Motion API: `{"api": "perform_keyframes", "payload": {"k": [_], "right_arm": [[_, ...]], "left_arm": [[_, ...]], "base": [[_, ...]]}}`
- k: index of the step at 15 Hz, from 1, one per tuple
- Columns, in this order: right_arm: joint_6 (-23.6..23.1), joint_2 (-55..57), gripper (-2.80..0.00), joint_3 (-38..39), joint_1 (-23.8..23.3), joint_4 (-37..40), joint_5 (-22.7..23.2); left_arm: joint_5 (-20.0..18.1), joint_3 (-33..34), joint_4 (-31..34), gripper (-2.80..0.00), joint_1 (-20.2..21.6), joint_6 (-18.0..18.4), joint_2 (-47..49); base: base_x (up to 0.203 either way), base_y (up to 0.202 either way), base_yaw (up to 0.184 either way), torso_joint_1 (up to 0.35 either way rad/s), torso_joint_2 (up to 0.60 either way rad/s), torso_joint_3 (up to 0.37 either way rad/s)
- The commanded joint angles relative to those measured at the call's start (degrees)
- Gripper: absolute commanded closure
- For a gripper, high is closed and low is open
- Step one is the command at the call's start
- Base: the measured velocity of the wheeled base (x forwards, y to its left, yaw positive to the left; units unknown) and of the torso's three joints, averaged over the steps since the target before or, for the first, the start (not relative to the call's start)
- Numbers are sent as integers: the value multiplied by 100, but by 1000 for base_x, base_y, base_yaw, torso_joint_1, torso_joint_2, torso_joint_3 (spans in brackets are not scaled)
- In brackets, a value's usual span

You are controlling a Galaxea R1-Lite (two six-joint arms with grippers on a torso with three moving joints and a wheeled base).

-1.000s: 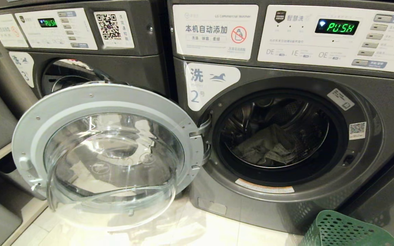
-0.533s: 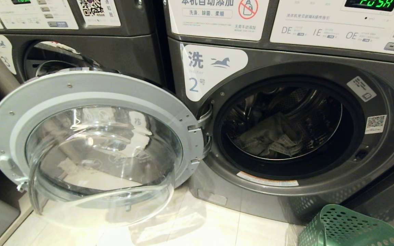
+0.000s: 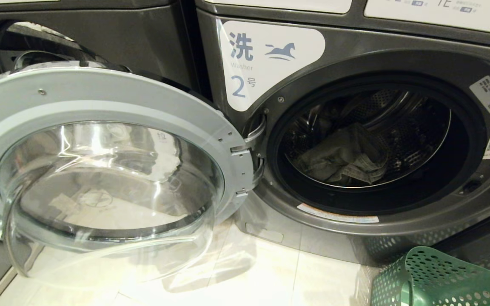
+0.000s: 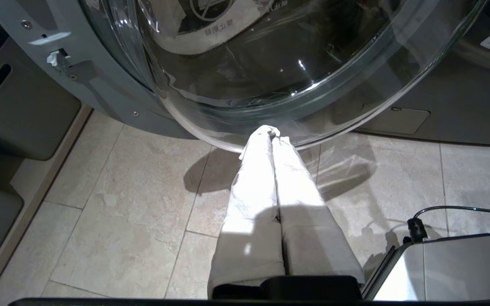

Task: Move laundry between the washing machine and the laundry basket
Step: Pick a cloth and place it into the basket

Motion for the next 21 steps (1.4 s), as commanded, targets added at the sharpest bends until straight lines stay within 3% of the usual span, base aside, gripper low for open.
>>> {"api": "perform_keyframes", "payload": {"k": [1, 4, 6, 10, 14, 17, 18, 21], "right_arm": [[-2, 0, 0, -13, 2, 13, 2], [-90, 48, 0, -266, 2, 82, -9], [-272, 464, 0, -1248, 3, 427, 46], [-506, 3027, 0, -2720, 11, 1035, 858], [-1061, 5710, 0, -3121, 124, 1184, 1488], [-1256, 7089, 0, -3101, 533, 608, 1454], [-1294, 7401, -280, -3076, 762, 336, 1424], [-1227, 8218, -280, -3185, 1314, -389, 1145]], "left_arm": [[-1, 0, -1, 0, 1, 5, 9], [-1, 0, -1, 0, 7, -4, 0], [-1, 0, -1, 0, 1, -2, 0], [-1, 0, -1, 0, 1, 5, 9], [-1, 0, -1, 0, 1, 14, 9], [-1, 0, -1, 0, 1, 12, 4], [-1, 0, -1, 0, 1, 6, 0], [-1, 0, -1, 0, 1, 5, 0]], "base": [[0, 0, 0, 6, 2, -193], [0, 0, 0, 3, 6, -163], [0, 0, 0, 2, 7, -46], [0, 0, 0, 0, 0, 0], [0, 0, 0, 0, 0, 0], [0, 0, 0, 0, 0, 0], [0, 0, 0, 0, 0, 0], [0, 0, 0, 0, 0, 0]]}}
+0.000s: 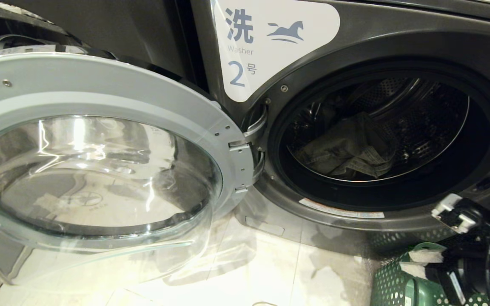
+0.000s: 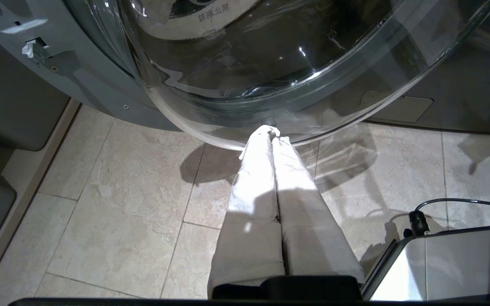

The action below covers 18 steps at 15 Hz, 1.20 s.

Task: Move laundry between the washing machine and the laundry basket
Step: Pick a cloth and place it into the basket

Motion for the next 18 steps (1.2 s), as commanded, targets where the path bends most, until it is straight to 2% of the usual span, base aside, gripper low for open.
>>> {"api": "perform_keyframes", "payload": {"k": [1, 5, 7, 10, 12, 16, 18], "right_arm": [[107, 1042, -280, -94, 348, -644, -247], [260, 2281, -280, -478, 884, -2571, -1672], [288, 2589, -280, -806, 1036, -2850, -2384], [553, 2997, -280, -1006, 1047, -3121, -2833], [607, 3315, -280, -1257, 1024, -3384, -3334], [656, 3765, -280, -1966, 1001, -3636, -3926], [705, 4008, -280, -2187, 998, -3762, -4003]], "left_arm": [[-2, 0, -1, 0, 1, 2, 0], [-2, 0, -1, 0, 1, -16, 0], [6, 0, -1, 0, 1, -16, 0], [6, 0, -1, 0, 1, -33, 0], [6, 0, -1, 0, 1, -33, 0], [6, 0, -1, 0, 1, -33, 0], [6, 0, -1, 0, 1, -42, 0]], "base": [[0, 0, 0, 0, 0, 0], [0, 0, 0, 0, 0, 0], [0, 0, 0, 0, 0, 0], [0, 0, 0, 0, 0, 0], [0, 0, 0, 0, 0, 0], [0, 0, 0, 0, 0, 0], [0, 0, 0, 0, 0, 0]]}}
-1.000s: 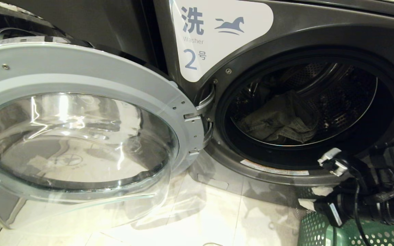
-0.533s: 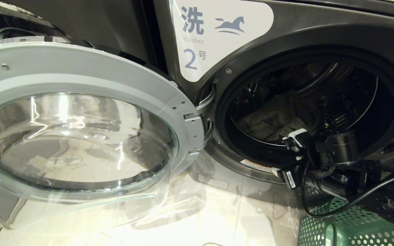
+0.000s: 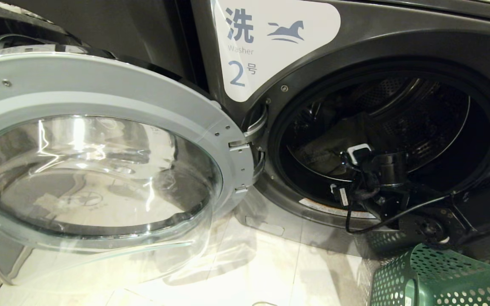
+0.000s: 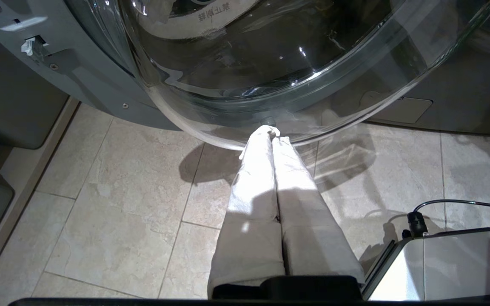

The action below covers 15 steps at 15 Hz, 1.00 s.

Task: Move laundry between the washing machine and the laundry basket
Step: Pick a cloth and place it into the basket

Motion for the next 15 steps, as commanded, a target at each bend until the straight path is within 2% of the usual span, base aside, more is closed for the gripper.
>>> {"api": "perform_keyframes", "payload": {"k": [1, 7, 12, 15], "right_arm": [[10, 417, -280, -237, -10, -188, -102], [32, 1215, -280, -1162, -518, -544, -714], [108, 1768, -280, -2024, -805, -546, -662], [98, 2099, -280, -2471, -812, -539, -426]], "left_arm": [[-1, 0, -1, 0, 1, 4, 0], [-1, 0, -1, 0, 1, 4, 0], [-1, 0, -1, 0, 1, 4, 0], [-1, 0, -1, 0, 3, 4, 0]], "base": [[0, 0, 0, 0, 0, 0], [0, 0, 0, 0, 0, 0], [0, 0, 0, 0, 0, 0], [0, 0, 0, 0, 0, 0]]}}
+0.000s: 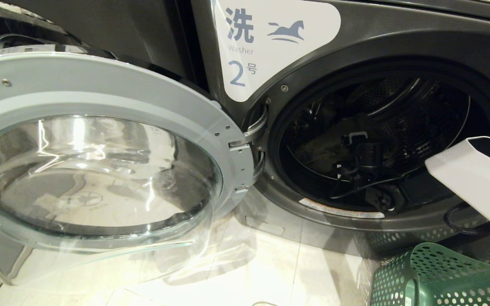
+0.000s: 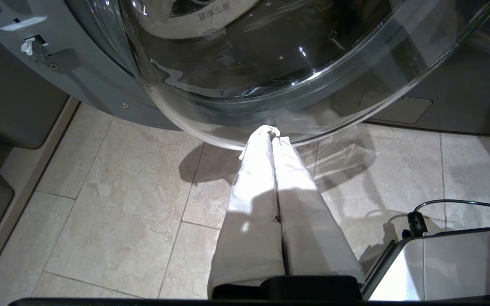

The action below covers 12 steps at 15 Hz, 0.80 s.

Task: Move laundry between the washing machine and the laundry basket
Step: Pick a cloth and place it into the basket

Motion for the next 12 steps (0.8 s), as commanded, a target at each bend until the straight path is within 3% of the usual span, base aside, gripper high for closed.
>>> {"api": "perform_keyframes", "payload": {"k": [1, 5, 6, 12], "right_arm": [[-8, 363, -280, -347, -7, -27, 24], [-18, 935, -280, -1066, -25, -21, 49], [-17, 962, 0, -1079, -26, -21, 33], [-52, 845, 0, -1083, -115, -4, -14]], "left_arm": [[-1, 0, 0, 0, 1, 4, 0], [-1, 0, 6, 0, 9, 4, 0], [-1, 0, 7, 0, 1, 4, 0], [-1, 0, -1, 0, 1, 4, 0]], "base": [[0, 0, 0, 0, 0, 0], [0, 0, 0, 0, 0, 0], [0, 0, 0, 0, 0, 0], [0, 0, 0, 0, 0, 0]]}}
